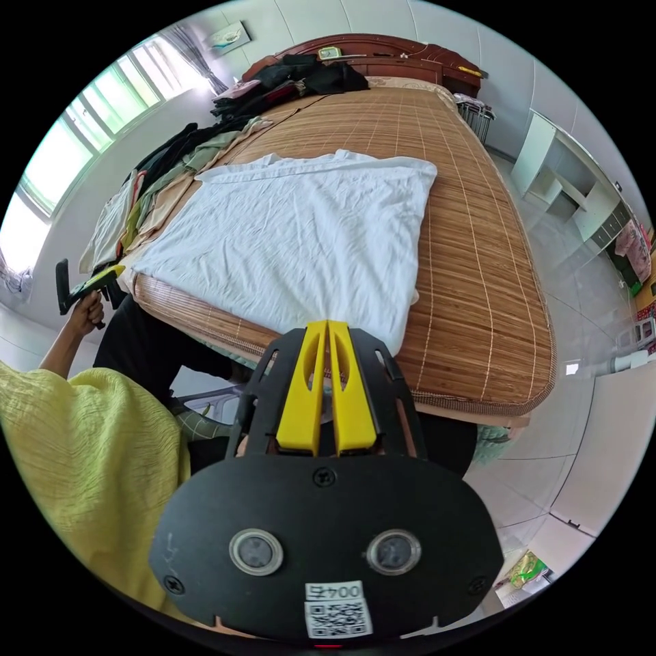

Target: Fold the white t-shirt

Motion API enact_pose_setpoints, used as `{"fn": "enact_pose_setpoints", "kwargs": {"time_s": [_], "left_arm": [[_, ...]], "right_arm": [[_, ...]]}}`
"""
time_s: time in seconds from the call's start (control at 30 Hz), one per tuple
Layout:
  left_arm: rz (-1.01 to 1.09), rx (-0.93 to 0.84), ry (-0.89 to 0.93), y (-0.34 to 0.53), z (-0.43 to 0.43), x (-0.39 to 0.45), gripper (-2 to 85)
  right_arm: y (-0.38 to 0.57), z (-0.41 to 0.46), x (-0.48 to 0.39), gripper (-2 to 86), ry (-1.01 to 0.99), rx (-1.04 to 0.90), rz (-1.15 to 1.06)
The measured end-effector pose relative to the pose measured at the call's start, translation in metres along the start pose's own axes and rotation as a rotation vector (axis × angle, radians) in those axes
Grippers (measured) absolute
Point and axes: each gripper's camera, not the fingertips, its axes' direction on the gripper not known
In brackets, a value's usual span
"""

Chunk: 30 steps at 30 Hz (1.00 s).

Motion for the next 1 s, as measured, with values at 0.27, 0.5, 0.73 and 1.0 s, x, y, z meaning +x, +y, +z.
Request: {"fn": "enact_pose_setpoints", "kwargs": {"time_s": [0.27, 0.5, 0.73, 1.0], "left_arm": [[0.181, -0.146, -0.046, -0.025, 0.025, 0.039, 6.8], [0.299, -0.226, -0.171, -0.039, 0.048, 0.079, 10.5], [0.376, -0.284, -0.129, -0.057, 0.066, 0.099, 7.4], [0.433, -0.329, -0.159, -0.061, 0.082, 0.115, 2.0]], "right_arm": [[-0.007, -0.003, 0.002, -0.6, -0.023, -0.028, 0.019], [-0.008, -0.004, 0.003, -0.5, -0.042, -0.032, 0.032], [-0.005, -0.006, -0.002, -0.6, -0.035, -0.035, 0.028], [0.001, -0.006, -0.008, -0.6, -0.031, -0.036, 0.021]]}}
